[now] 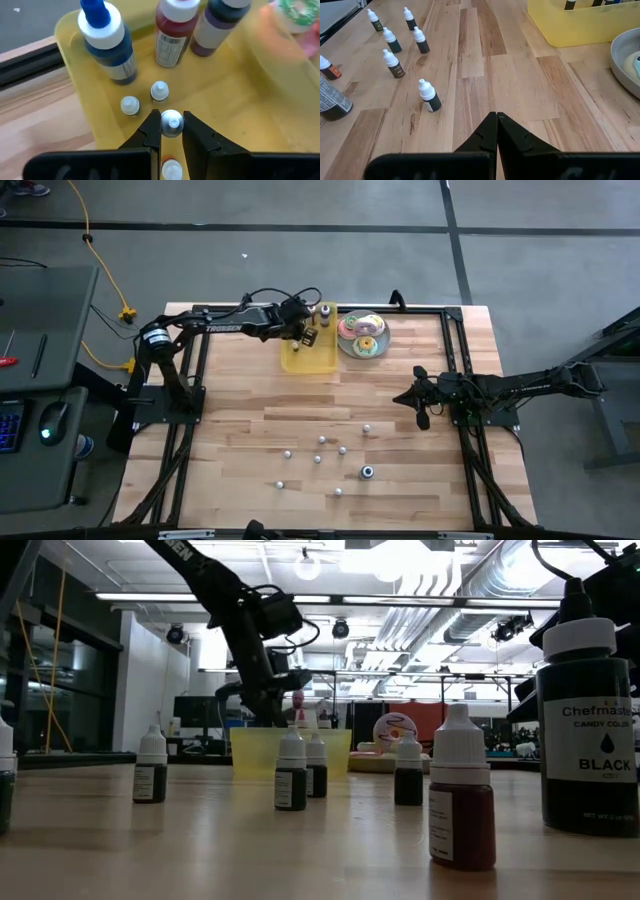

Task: Pick & Place food coloring
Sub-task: Put the small black food coloring bottle into the bin

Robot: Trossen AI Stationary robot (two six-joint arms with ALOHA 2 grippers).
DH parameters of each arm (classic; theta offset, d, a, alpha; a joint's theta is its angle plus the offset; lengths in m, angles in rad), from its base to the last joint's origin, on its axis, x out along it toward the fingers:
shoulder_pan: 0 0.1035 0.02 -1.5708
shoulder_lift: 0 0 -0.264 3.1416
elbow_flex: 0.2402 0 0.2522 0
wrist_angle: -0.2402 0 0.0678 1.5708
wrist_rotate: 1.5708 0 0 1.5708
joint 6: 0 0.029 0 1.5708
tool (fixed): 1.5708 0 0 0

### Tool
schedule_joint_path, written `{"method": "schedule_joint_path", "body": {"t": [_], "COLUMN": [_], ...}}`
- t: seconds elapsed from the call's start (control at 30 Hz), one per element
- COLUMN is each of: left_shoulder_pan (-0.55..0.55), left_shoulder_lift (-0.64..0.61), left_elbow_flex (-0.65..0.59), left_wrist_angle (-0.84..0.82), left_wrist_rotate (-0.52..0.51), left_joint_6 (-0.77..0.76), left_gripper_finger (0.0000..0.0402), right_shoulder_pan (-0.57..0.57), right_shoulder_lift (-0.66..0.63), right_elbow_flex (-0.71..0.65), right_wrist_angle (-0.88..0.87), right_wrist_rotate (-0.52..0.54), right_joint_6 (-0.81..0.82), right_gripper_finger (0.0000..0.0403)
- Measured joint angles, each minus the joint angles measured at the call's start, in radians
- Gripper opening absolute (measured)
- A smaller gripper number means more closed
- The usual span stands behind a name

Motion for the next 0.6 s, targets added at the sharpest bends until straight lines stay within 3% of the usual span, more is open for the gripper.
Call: {"method": "schedule_joint_path", "body": {"t": [0.23, 0.6], "left_shoulder_pan": [-0.002, -0.002], "left_shoulder_lift": [0.066, 0.089], "left_elbow_flex": [-0.001, 0.0], "left_wrist_angle": [0.04, 0.028], "left_wrist_rotate": [0.047, 0.009], "left_joint_6": [-0.025, -0.054], "left_gripper_finger": [0.0037, 0.0037], "right_shoulder_pan": [0.0, 0.0], "right_shoulder_lift": [0.0, 0.0], "right_elbow_flex": [0.0, 0.0], "right_wrist_angle": [-0.001, 0.0], "right_wrist_rotate": [0.0, 0.0], "right_joint_6": [0.0, 0.0], "right_gripper_finger": [0.0, 0.0]}}
